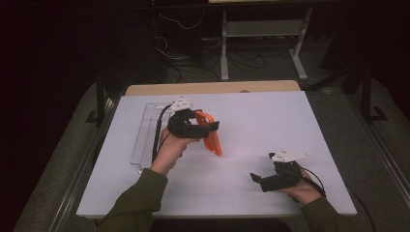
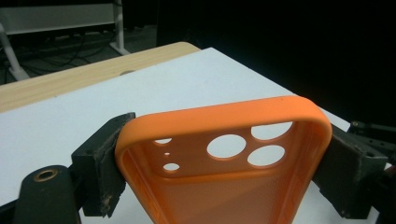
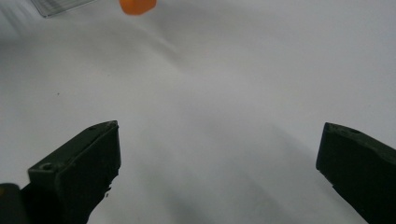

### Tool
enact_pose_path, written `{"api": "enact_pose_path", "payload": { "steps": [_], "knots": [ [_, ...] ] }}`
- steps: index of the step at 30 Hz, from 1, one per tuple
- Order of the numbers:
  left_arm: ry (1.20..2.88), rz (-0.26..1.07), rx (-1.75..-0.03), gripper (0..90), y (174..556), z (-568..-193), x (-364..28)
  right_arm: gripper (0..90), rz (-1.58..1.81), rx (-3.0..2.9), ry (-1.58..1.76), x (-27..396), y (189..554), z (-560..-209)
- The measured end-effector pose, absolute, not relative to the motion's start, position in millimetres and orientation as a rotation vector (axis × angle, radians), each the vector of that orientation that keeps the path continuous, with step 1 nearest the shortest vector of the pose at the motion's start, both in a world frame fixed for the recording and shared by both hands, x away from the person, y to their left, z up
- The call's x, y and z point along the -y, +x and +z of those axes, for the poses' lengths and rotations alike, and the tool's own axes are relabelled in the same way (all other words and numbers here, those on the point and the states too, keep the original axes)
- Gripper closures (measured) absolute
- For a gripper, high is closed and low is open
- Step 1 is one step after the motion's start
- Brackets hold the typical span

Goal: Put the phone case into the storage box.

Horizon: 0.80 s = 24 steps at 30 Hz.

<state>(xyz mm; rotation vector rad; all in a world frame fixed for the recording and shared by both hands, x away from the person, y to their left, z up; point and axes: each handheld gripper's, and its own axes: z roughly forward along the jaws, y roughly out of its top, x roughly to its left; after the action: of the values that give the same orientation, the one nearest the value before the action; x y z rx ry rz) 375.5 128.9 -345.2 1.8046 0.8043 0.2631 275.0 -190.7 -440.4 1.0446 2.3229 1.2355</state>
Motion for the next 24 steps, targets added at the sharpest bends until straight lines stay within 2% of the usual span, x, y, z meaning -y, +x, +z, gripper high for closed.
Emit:
{"api": "enact_pose_path", "payload": {
  "steps": [24],
  "knots": [
    [1.796, 0.376, -0.815, 14.6, 403, -303, -159, 0.0, 1.238, -2.315, 1.029, 189, 273, -439]
  ]
}}
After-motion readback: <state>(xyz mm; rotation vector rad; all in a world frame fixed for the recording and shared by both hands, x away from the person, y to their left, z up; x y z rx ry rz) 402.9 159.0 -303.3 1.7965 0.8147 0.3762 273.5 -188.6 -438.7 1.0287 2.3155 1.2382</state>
